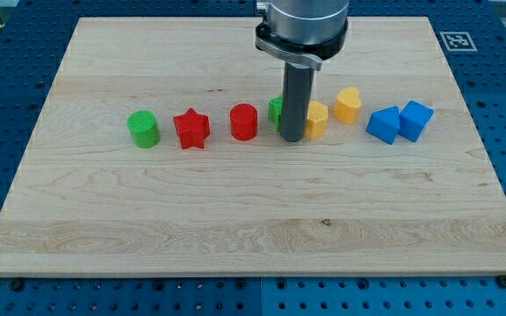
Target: Move the yellow hexagon a bit right and up
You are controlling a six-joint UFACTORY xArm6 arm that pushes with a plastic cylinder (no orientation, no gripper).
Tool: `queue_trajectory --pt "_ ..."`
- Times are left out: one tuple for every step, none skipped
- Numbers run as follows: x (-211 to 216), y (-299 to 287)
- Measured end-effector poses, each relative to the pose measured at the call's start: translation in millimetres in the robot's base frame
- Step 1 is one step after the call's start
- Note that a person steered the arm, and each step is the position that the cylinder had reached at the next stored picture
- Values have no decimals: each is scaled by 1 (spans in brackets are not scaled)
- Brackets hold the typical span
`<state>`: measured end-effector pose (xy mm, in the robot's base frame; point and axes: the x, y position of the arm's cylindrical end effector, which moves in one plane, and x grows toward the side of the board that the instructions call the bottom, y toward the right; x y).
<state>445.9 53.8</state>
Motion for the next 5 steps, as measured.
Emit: queue_trajectory --pt "0 17" --pt "0 22" --pt "0 32" --pt "-2 48" --pt "-16 48"
